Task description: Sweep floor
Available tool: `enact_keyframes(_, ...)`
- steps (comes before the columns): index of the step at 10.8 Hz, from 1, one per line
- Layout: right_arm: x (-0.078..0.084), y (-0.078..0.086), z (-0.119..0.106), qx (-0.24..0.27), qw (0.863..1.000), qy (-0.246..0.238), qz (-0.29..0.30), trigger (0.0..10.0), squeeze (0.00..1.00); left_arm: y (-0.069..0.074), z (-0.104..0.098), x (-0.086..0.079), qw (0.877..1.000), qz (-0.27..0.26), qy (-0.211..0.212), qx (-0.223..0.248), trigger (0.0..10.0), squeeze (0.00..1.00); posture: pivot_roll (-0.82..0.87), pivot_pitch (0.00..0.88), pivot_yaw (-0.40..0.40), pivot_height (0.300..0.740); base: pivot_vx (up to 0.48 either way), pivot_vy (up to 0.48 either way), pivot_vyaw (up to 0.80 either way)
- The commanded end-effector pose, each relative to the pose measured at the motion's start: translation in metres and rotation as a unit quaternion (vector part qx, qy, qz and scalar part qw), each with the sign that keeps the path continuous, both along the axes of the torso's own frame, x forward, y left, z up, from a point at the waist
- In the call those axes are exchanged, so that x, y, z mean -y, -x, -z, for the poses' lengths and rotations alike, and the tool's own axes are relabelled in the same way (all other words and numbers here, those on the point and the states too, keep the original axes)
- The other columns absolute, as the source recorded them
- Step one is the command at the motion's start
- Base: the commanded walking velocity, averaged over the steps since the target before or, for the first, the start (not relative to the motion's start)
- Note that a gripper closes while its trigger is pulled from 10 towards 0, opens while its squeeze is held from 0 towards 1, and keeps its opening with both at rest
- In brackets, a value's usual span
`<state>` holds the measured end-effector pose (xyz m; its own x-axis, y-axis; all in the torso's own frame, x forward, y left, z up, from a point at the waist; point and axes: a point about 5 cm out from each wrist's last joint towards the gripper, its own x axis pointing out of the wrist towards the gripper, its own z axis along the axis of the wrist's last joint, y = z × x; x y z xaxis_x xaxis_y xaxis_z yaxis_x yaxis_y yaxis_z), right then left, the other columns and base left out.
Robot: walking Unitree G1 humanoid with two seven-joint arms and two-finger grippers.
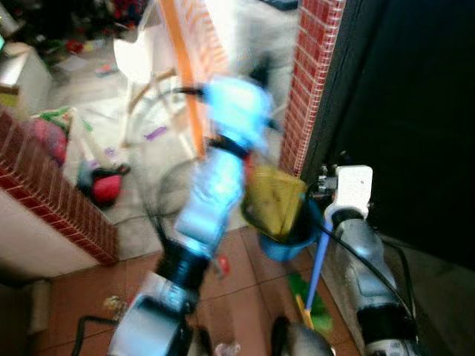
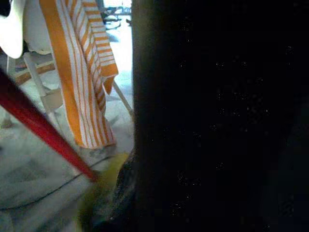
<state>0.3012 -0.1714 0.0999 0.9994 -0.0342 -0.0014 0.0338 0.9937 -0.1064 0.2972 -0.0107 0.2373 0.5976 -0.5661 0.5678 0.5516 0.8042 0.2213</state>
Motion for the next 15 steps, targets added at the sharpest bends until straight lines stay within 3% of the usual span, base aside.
enact_keyframes(1, -0.006, -0.004, -0.007, 0.016, 1.000, -0.002, -0.009, 10.0, 0.00, 0.019, 0.004, 0.016, 0.994, 0.085, -0.051, 0.038, 10.0, 0.00, -0.08, 0.092, 0.083, 0.740, 0.000, 0.000, 0.00)
enact_keyframes(2, -0.006, -0.003, -0.007, 0.016, 1.000, -0.002, -0.009, 10.0, 0.00, 0.030, 0.019, 0.024, 0.983, 0.141, -0.110, 0.043, 10.0, 0.00, -0.08, 0.092, 0.083, 0.740, 0.000, 0.000, 0.00)
enact_keyframes(4, -0.006, -0.005, -0.007, 0.018, 1.000, 0.000, -0.008, 10.0, 0.00, 0.039, 0.042, 0.025, 0.963, 0.188, -0.187, 0.045, 10.0, 0.00, -0.08, 0.088, 0.085, 0.740, 0.000, 0.000, 0.00)
enact_keyframes(6, -0.007, -0.006, -0.007, 0.019, 1.000, 0.002, -0.010, 10.0, 0.00, 0.039, 0.049, 0.018, 0.941, 0.203, -0.256, 0.090, 10.0, 0.00, -0.08, 0.087, 0.080, 0.740, 0.000, 0.000, 0.00)
enact_keyframes(7, -0.006, -0.007, -0.007, 0.020, 1.000, 0.003, -0.011, 10.0, 0.00, 0.035, 0.044, 0.014, 0.938, 0.200, -0.267, 0.096, 10.0, 0.00, -0.08, 0.086, 0.077, 0.740, 0.000, 0.000, 0.00)
enact_keyframes(8, -0.007, -0.007, -0.008, 0.021, 1.000, 0.004, -0.012, 10.0, 0.00, 0.031, 0.036, 0.010, 0.942, 0.189, -0.260, 0.094, 10.0, 0.00, -0.07, 0.086, 0.077, 0.740, 0.000, 0.000, 0.00)
enact_keyframes(11, -0.008, -0.009, -0.008, 0.023, 1.000, 0.006, -0.015, 10.0, 0.00, 0.014, -0.010, -0.009, 0.975, 0.106, -0.164, 0.106, 10.0, 0.00, -0.07, 0.082, 0.069, 0.740, 0.000, 0.000, 0.00)
enact_keyframes(12, -0.007, -0.009, -0.007, 0.022, 1.000, 0.007, -0.016, 10.0, 0.00, 0.004, -0.037, -0.027, 0.988, 0.040, -0.091, 0.117, 10.0, 0.00, -0.07, 0.080, 0.063, 0.740, 0.000, 0.000, 0.00)
enact_keyframes(13, -0.007, -0.010, -0.007, 0.020, 1.000, 0.008, -0.018, 10.0, 0.00, -0.003, -0.070, -0.048, 0.991, -0.031, 0.003, 0.132, 10.0, 0.00, -0.06, 0.077, 0.055, 0.740, 0.000, 0.000, 0.00)
enact_keyframes(14, -0.009, -0.011, -0.007, 0.020, 1.000, 0.009, -0.020, 10.0, 0.00, -0.007, -0.086, -0.060, 0.989, -0.057, 0.042, 0.133, 10.0, 0.00, -0.06, 0.073, 0.052, 0.740, 0.000, 0.000, 0.00)
enact_keyframes(15, -0.011, -0.012, -0.007, 0.020, 0.999, 0.010, -0.023, 10.0, 0.00, -0.010, -0.094, -0.067, 0.987, -0.075, 0.054, 0.136, 10.0, 0.00, -0.06, 0.070, 0.047, 0.740, 0.000, 0.000, 0.00)
